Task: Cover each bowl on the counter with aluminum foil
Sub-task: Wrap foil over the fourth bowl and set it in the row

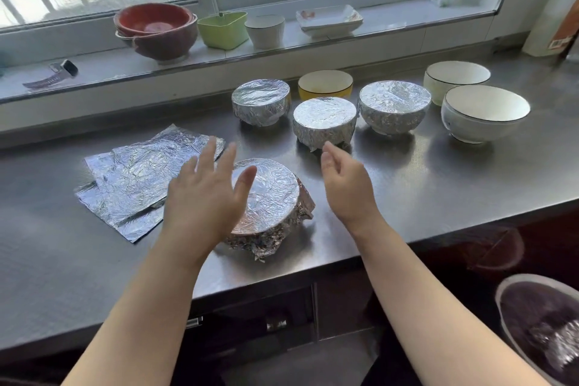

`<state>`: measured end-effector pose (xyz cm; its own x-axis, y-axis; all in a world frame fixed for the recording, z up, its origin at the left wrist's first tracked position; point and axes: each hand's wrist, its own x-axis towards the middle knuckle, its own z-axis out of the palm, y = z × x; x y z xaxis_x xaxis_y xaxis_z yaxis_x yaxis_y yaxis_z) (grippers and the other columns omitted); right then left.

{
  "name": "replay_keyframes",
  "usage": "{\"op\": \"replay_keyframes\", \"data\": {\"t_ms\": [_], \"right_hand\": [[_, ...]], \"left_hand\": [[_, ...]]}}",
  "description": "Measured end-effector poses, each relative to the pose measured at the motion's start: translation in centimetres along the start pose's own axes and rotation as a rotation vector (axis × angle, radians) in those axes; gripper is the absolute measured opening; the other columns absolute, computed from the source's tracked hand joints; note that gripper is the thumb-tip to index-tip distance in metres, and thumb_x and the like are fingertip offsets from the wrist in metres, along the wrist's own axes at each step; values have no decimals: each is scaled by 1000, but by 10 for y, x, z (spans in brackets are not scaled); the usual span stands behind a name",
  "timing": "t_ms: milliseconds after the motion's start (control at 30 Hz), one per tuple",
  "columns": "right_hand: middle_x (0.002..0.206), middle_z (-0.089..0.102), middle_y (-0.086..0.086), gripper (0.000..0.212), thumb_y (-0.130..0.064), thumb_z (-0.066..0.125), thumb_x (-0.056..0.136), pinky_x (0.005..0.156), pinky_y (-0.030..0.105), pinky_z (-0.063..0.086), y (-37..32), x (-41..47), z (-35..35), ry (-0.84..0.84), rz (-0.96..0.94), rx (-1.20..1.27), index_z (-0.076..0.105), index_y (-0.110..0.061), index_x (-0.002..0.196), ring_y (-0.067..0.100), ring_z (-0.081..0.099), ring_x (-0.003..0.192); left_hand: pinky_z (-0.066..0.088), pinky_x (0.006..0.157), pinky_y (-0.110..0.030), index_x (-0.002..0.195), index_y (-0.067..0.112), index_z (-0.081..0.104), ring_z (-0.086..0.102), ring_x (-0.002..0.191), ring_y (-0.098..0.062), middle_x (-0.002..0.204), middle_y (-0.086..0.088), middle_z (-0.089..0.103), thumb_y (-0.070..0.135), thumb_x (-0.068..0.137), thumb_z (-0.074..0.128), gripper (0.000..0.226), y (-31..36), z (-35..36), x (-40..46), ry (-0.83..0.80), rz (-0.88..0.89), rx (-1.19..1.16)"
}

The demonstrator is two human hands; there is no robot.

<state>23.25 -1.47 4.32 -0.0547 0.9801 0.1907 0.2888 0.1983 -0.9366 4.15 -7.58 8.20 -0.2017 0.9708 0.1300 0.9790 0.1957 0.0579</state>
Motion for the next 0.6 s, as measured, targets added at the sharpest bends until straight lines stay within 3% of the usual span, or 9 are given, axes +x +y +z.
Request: {"op": "replay_keyframes", "data": {"t_ms": [167, 333, 600], "right_hand": [[142, 53, 5, 40, -9, 45, 102, 113, 23, 35, -14, -15, 11, -46, -74, 149, 46, -6, 142, 9, 46, 133], [146, 49, 2, 42, -7, 42, 102, 110, 14, 27, -8, -27, 30, -130, -117, 11, 45, -9, 143, 8, 41, 137], [145, 50, 0, 41, -10, 41, 102, 114, 24, 30, 0, -29, 40, -118, -56, 9, 47, -12, 143, 11, 41, 137]], "left_hand": [[6, 120, -48, 152, 47, 3, -6, 151, -23, 163, 11, -3, 93, 62, -14, 103, -5, 9, 12, -63, 293, -55], [9, 118, -43, 151, 49, 5, -1, 151, -21, 164, 11, 0, 98, 52, -15, 113, -6, 21, 12, -132, 307, -112], [12, 118, -44, 151, 50, 5, 4, 150, -19, 163, 14, 4, 98, 50, -16, 114, -6, 24, 14, -136, 284, -129]]}}
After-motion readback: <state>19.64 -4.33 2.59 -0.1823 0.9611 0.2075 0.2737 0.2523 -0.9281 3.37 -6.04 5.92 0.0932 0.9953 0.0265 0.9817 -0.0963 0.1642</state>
